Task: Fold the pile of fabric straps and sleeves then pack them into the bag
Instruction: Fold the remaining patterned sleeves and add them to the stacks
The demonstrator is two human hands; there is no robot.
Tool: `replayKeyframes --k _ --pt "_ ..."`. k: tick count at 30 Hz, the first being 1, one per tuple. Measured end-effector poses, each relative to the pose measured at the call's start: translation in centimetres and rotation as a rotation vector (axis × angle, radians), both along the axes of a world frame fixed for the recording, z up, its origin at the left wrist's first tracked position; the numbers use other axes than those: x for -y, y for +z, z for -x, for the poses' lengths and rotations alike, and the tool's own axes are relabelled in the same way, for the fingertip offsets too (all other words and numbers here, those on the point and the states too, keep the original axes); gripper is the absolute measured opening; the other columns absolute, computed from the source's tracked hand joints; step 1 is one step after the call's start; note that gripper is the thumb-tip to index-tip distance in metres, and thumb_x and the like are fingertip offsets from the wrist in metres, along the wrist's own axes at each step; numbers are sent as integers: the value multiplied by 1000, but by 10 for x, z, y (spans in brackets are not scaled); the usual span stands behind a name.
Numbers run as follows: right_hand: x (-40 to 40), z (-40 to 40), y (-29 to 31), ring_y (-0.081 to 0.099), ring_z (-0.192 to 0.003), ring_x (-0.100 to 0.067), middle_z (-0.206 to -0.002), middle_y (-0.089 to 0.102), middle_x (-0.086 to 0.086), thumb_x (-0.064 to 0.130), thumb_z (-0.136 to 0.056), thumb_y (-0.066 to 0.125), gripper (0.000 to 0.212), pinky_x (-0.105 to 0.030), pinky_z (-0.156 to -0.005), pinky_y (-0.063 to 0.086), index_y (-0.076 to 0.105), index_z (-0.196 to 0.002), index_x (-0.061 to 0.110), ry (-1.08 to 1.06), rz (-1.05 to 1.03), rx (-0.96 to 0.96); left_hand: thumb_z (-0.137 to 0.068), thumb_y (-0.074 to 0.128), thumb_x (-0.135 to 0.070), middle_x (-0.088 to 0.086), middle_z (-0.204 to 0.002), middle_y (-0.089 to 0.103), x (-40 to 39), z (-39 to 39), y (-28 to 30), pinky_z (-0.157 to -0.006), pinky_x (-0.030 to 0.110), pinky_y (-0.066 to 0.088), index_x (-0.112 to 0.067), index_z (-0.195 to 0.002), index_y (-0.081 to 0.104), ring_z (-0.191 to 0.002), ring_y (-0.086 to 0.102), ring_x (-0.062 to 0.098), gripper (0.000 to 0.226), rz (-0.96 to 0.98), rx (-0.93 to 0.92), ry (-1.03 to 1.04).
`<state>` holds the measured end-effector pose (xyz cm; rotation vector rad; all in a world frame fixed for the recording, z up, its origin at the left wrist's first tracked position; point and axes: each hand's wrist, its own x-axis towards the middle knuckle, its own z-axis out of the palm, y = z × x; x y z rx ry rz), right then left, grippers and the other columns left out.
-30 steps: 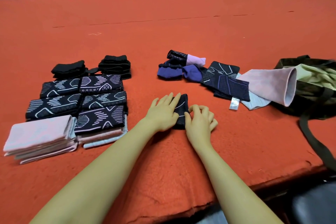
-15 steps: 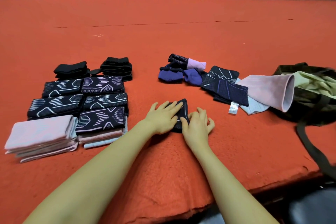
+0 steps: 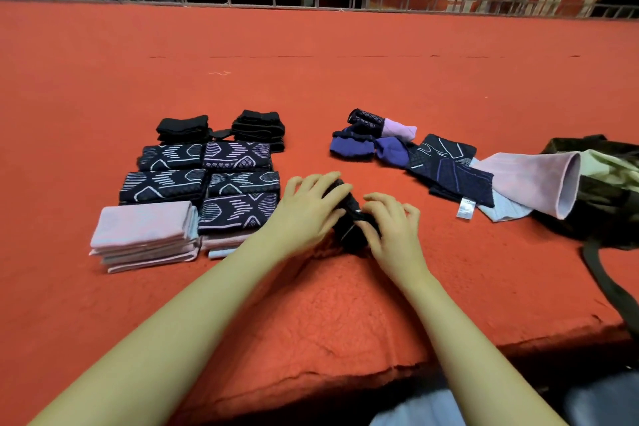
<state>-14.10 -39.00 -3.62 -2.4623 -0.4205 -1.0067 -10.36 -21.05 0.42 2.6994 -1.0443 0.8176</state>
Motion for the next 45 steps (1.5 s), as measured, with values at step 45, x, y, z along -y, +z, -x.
replayKeyframes --k 45 --pt "-256 53 -8 46 -93 -17 -94 67 6 41 -74 60 25 -30 -76 18 66 -71 17 433 234 168 -75 60 -25 0 -104 69 -268 147 -58 -77 33 27 -15 -82 71 -99 50 21 16 206 166 364"
